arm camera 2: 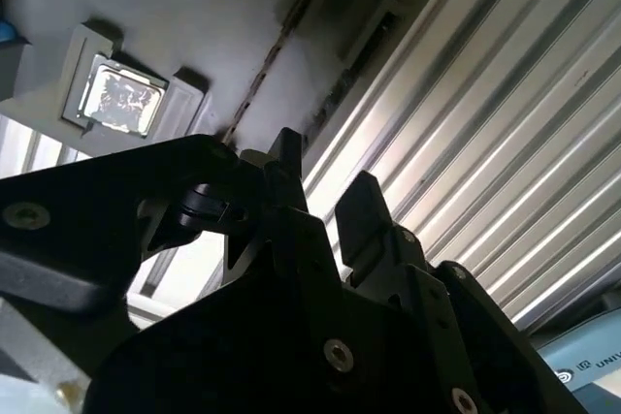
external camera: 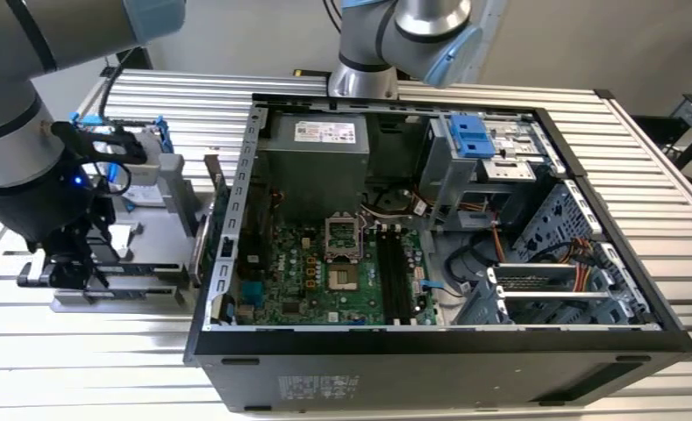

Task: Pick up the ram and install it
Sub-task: 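Pick up the ram and move it above insertion slot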

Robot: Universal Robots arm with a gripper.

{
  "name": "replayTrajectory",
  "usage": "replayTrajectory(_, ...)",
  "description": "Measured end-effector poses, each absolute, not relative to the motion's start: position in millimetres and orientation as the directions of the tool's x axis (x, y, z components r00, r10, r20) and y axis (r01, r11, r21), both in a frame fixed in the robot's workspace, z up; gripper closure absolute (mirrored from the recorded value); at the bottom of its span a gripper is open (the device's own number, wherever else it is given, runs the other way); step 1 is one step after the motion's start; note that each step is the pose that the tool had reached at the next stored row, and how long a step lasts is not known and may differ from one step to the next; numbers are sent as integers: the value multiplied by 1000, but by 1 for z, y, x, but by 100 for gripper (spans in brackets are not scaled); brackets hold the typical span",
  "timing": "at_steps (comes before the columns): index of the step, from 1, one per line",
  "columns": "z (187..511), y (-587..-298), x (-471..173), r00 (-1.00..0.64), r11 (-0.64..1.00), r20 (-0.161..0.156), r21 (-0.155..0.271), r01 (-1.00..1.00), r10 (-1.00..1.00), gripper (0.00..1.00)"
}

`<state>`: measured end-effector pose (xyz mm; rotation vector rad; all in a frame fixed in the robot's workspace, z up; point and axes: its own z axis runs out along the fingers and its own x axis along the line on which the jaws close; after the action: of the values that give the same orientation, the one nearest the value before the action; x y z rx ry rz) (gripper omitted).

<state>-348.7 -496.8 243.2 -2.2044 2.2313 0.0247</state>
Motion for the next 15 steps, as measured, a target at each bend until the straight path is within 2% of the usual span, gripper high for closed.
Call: replayTrajectory(15,216,-499,-348,-38,38,-14,8,-999,-999,0)
